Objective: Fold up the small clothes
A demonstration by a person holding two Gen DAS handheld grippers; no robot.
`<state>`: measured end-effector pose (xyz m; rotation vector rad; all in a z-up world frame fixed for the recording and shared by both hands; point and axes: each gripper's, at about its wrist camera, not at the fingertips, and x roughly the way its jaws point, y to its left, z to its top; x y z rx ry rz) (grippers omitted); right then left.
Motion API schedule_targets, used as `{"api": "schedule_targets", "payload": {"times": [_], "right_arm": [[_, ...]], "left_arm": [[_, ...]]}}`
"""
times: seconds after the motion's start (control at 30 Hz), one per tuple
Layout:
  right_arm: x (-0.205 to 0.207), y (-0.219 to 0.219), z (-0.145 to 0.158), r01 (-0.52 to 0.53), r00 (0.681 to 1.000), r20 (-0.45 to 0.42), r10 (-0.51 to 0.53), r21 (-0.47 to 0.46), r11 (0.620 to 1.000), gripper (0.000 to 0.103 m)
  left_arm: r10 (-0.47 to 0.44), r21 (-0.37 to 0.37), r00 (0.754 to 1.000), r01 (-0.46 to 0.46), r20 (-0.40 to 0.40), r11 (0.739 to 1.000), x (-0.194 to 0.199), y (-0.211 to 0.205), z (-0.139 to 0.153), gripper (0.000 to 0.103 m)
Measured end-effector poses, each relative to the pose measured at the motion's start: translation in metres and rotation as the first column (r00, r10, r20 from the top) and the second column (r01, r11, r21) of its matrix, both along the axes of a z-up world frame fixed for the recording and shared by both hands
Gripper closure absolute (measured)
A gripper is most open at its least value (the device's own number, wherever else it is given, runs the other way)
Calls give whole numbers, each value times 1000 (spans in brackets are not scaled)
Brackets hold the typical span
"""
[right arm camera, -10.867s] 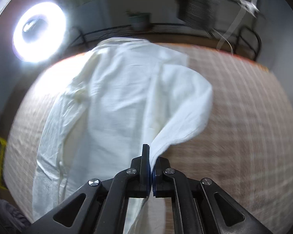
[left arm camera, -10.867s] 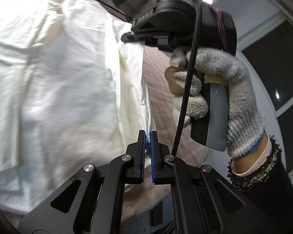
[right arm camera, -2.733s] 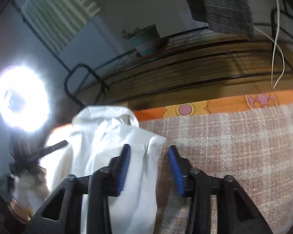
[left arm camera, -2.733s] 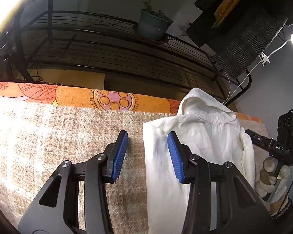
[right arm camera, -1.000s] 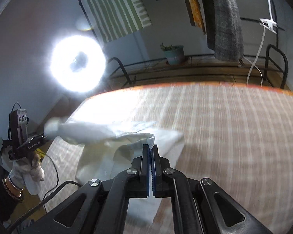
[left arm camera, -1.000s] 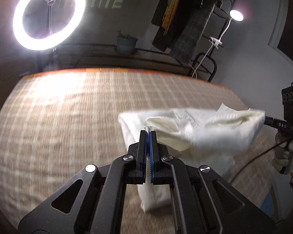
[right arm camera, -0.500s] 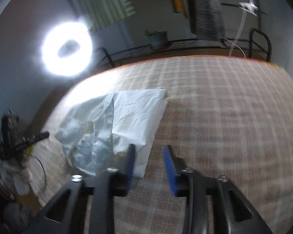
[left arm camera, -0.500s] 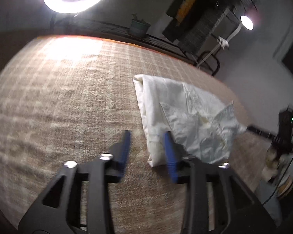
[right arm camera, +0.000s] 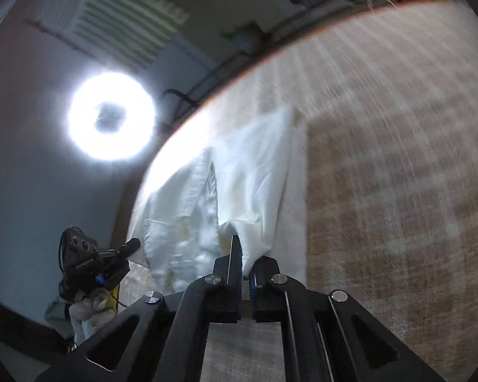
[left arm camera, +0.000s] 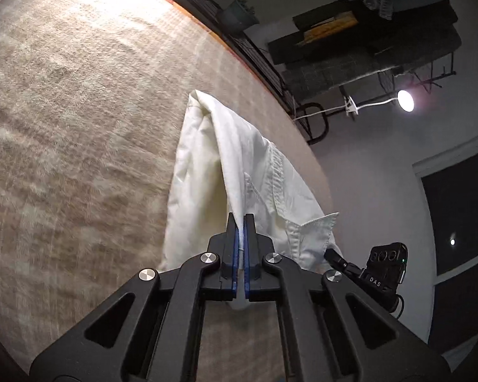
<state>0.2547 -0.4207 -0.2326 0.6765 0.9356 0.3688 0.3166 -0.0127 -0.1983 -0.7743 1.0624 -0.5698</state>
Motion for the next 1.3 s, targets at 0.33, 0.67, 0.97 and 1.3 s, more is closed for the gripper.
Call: {"api": "schedule_targets", "payload": {"times": [0.33, 0.67, 0.97, 1.3], "right_arm": [[-13, -4, -39, -15, 997, -82, 11, -50, 999, 103], [-20, 12, 9, -78, 997, -18, 77, -346, 935, 69], [38, 61, 44, -57, 980, 145, 136, -450, 891, 70], [90, 78, -8, -95, 988, 52, 144, -529, 843, 73]], "left_arm": [[-16, 226, 1000, 16, -3, 974, -16, -6, -37, 103], [-121, 460, 983, 44, 138, 887, -32, -14, 21, 98], [-162, 584, 935, -57, 316, 810, 30, -83, 52, 98], [-145, 644, 953, -62, 265, 763, 62, -96, -26, 98]]}}
